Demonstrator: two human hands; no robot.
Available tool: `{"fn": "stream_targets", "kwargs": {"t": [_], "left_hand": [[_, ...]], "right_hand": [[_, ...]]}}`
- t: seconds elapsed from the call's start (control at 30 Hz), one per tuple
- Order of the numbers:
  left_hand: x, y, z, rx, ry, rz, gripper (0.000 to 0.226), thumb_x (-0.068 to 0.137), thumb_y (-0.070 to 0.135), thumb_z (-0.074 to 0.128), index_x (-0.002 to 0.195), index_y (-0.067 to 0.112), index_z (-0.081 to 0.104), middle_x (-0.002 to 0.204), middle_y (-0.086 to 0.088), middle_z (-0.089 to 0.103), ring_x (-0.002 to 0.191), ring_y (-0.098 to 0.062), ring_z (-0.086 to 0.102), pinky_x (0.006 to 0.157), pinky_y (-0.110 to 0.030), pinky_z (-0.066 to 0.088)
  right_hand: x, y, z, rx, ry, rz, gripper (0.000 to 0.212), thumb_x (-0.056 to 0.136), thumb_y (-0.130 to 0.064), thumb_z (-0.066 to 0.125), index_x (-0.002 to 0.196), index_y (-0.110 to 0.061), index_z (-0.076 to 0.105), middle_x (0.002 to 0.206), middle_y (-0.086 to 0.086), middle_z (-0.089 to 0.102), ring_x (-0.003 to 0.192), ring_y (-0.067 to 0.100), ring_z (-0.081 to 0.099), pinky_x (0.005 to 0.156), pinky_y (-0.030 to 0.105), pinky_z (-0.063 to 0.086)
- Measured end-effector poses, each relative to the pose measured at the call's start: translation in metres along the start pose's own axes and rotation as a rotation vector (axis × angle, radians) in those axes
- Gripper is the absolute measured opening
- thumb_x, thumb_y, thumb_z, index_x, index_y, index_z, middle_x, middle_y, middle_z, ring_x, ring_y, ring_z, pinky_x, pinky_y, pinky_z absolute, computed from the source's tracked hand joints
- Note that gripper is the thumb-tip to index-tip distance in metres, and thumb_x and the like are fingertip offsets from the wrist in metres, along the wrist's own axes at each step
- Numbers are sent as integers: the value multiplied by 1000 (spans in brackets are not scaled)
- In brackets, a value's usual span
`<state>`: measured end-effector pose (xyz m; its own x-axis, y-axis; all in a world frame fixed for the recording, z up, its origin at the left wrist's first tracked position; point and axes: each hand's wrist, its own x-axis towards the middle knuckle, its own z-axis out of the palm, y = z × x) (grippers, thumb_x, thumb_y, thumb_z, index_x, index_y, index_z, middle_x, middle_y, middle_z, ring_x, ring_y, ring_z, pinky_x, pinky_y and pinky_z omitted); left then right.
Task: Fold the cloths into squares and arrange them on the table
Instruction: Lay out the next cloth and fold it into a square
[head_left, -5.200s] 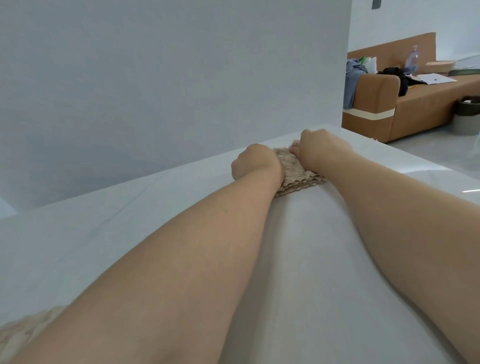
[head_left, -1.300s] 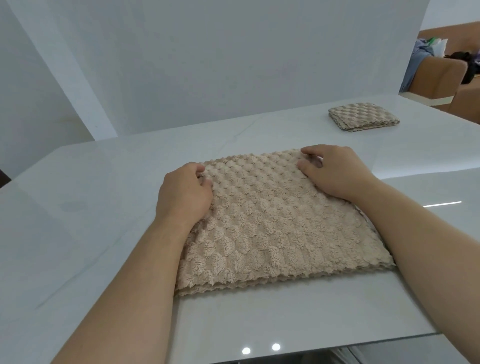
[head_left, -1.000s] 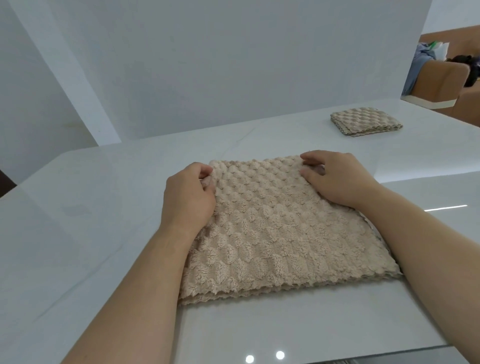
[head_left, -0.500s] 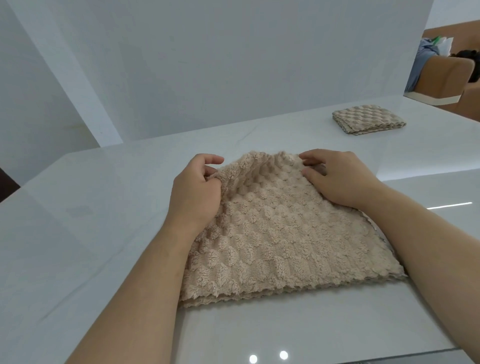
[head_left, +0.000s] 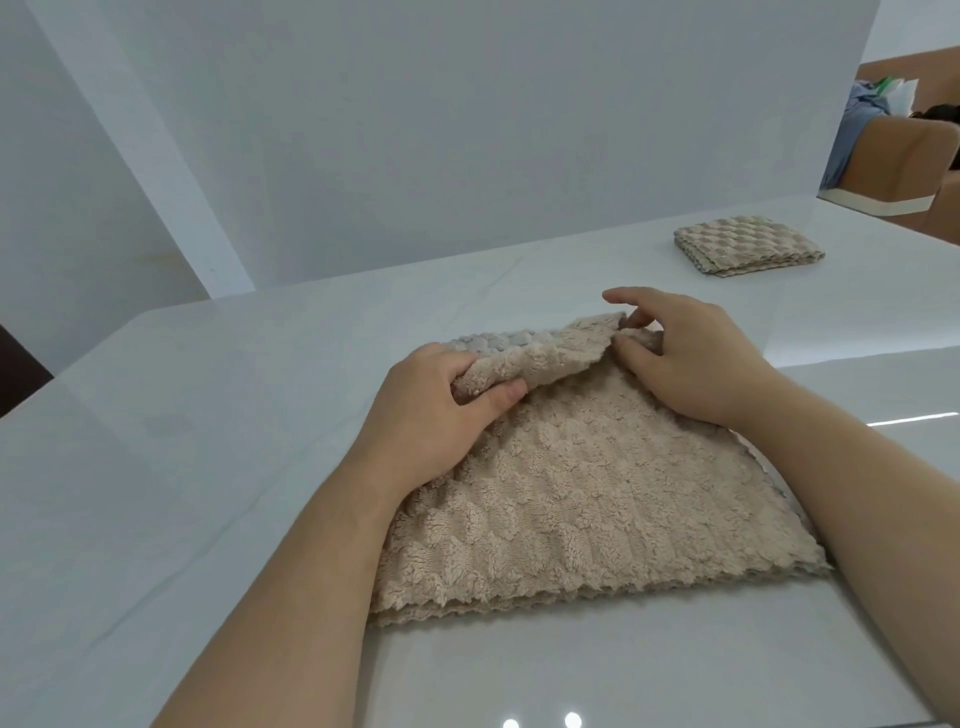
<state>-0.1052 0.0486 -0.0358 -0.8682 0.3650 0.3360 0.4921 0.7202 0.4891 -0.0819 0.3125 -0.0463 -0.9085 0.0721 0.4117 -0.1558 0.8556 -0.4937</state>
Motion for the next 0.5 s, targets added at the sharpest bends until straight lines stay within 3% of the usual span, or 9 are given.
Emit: {"fn": "stream_targets", "kwargs": {"t": [0.13, 0.2, 0.3, 0.4, 0.5], "left_hand": [[1, 0, -1, -14, 11, -14, 45, 78, 78, 52, 72, 33, 56, 89, 7, 52, 78, 0, 52, 62, -17, 32], [1, -1, -1, -13, 5, -7, 52, 76, 81, 50, 78, 30, 60, 90, 9, 55, 79, -1, 53, 63, -19, 35], [0, -1, -1, -12, -22, -8, 68, 75, 87, 45, 82, 23, 67, 86, 6, 64, 75, -6, 59, 64, -26, 46], [-2, 2, -2, -29, -82, -16, 90, 79, 92, 31, 75, 8, 62, 66, -1, 56, 57, -14, 52, 61, -35, 44], [-5, 6, -4, -17, -100, -59, 71, 82, 85, 37, 63, 19, 55, 52, 6, 43, 45, -6, 40, 53, -27, 33]], "right_hand": [[-3, -9, -3, 191, 68, 17, 36, 96, -28, 63, 129, -43, 60, 99, -17, 63, 72, -11, 55, 73, 16, 38], [-4, -13, -6, 343, 103, 60, 32, 95, -26, 65, 121, -44, 63, 97, -15, 63, 74, -7, 57, 68, 10, 38], [-3, -19, -12, 527, 121, 102, 31, 94, -16, 66, 116, -36, 67, 93, -12, 63, 53, 0, 50, 53, 7, 37], [-2, -21, -14, 687, 103, 151, 39, 90, -3, 62, 114, -33, 69, 86, -10, 61, 55, 11, 47, 50, 22, 42], [-1, -19, -15, 755, 49, 150, 48, 86, 2, 57, 118, -32, 67, 85, -7, 62, 64, 17, 55, 63, 40, 43]]}}
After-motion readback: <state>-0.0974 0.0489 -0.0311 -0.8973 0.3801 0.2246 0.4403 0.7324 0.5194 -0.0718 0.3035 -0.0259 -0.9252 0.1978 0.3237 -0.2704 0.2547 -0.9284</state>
